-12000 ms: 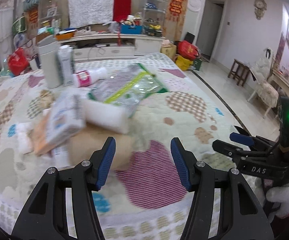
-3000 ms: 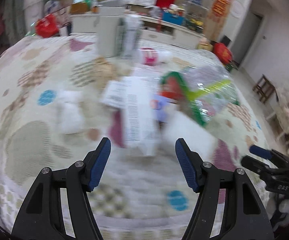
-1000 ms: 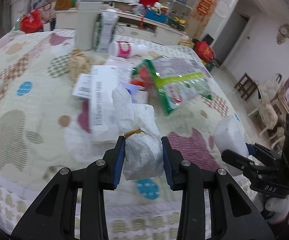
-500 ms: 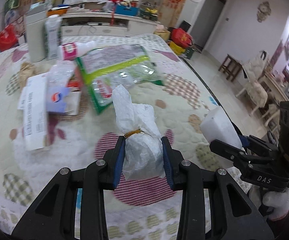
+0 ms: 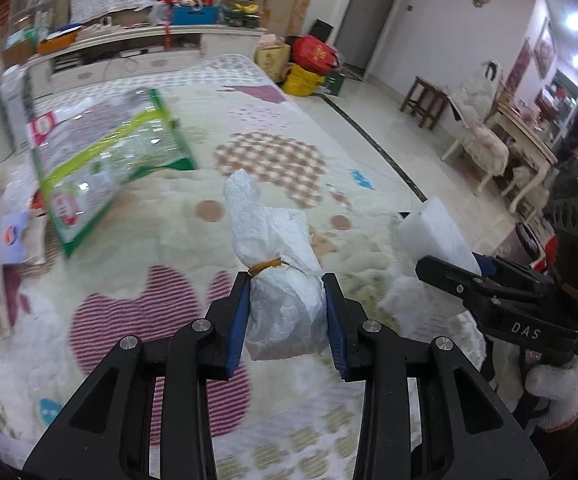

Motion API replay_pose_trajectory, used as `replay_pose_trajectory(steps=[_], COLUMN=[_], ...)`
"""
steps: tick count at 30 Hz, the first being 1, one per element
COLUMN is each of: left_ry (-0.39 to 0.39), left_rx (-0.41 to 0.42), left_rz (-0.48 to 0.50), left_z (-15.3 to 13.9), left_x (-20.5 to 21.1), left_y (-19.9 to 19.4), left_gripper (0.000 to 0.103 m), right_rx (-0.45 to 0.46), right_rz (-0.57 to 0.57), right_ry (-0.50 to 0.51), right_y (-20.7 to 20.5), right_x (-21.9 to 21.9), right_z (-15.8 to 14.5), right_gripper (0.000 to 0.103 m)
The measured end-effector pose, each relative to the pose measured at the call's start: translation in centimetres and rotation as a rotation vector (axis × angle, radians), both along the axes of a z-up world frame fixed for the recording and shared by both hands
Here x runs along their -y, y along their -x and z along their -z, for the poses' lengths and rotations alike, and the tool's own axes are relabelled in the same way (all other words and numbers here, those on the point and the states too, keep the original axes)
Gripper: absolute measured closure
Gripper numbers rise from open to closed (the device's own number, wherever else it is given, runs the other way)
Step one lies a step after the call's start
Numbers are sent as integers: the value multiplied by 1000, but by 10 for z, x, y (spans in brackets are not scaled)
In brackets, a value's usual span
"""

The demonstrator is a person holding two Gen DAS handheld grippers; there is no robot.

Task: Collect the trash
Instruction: 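Carry the foam block and wrapped bundle over the black trash bin, then open both tools to drop the foam block and bundle into the bin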

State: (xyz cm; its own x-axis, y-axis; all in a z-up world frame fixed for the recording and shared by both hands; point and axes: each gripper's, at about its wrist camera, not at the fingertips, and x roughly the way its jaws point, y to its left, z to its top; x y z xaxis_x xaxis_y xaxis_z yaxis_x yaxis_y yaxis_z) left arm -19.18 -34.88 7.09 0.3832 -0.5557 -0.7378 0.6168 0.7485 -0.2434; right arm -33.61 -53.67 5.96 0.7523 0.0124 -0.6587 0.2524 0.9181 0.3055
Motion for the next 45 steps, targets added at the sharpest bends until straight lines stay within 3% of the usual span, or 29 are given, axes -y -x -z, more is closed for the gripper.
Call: replay_pose_trajectory(steps=[12, 26, 29, 33, 45], left_ry=[28, 55, 71, 91, 53], left_rx=[-56, -138, -150, -151, -99], left_rz=[168, 298, 301, 292, 253], left_z=[5, 17, 21, 23, 21], left_x=[81, 168, 179, 185, 173], left_y=[17, 21, 21, 20, 20], left_gripper=[70, 70, 67, 44, 43], right_rx=[-10, -66, -65, -59, -74], right_rz=[197, 334, 359, 388, 378], right_ry=[14, -46, -59, -69, -101], right_y=[47, 74, 78, 80, 78], right_x=[75, 135, 143, 153, 151], right_z=[1, 35, 37, 37, 49], right_gripper=[40, 40, 39, 30, 27])
